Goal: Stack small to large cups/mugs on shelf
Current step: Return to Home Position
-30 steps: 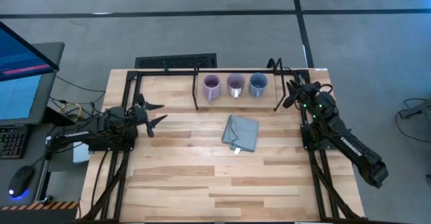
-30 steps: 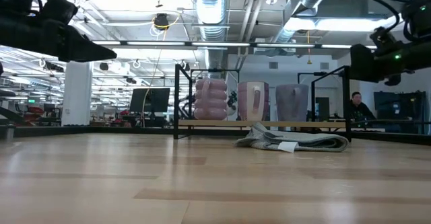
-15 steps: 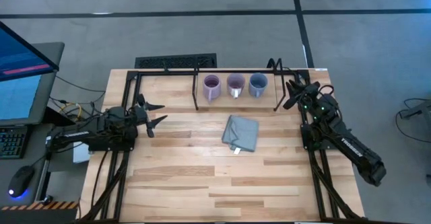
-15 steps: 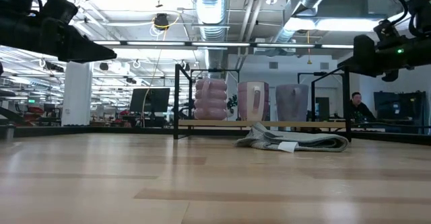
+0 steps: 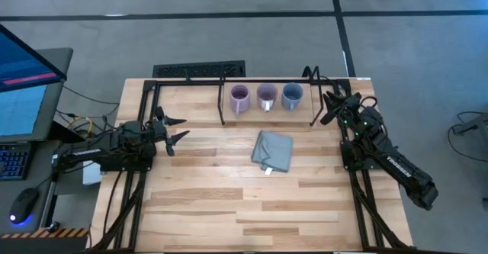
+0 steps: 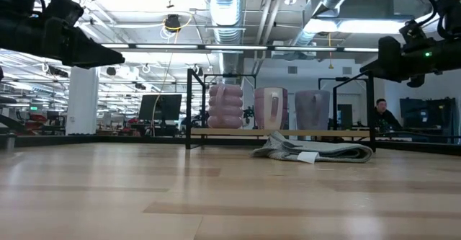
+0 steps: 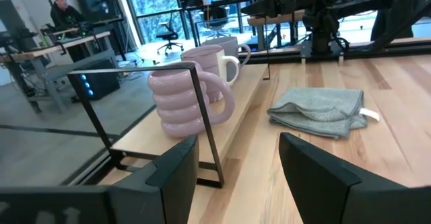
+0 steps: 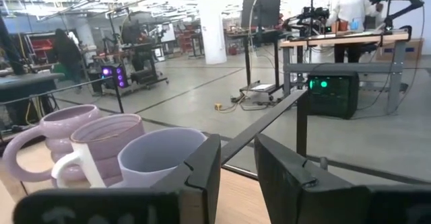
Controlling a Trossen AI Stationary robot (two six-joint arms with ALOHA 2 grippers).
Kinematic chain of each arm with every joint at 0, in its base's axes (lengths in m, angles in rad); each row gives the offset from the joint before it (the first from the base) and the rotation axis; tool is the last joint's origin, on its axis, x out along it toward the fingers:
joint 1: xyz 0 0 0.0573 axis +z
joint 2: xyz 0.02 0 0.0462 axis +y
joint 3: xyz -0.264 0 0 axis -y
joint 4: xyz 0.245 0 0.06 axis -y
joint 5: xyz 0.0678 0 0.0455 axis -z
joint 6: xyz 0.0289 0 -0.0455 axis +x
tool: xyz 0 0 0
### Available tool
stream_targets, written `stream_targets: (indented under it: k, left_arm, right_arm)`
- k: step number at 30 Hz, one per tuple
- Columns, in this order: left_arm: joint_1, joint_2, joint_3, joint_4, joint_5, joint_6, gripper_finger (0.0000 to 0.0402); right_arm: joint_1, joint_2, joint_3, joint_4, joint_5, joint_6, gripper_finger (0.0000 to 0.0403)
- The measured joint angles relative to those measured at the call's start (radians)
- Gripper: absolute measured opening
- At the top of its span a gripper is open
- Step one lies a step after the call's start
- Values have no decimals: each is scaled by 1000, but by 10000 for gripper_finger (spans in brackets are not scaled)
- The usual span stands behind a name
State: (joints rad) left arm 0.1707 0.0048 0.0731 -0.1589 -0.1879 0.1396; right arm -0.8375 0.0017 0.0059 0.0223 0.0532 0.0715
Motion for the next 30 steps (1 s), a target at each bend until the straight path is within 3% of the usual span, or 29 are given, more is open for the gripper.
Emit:
stream_targets:
  k: [30]
  left_arm:
    - [0, 0, -1, 0, -2, -5, 199]
  right_arm:
    - [0, 0, -1, 0, 0, 0, 114]
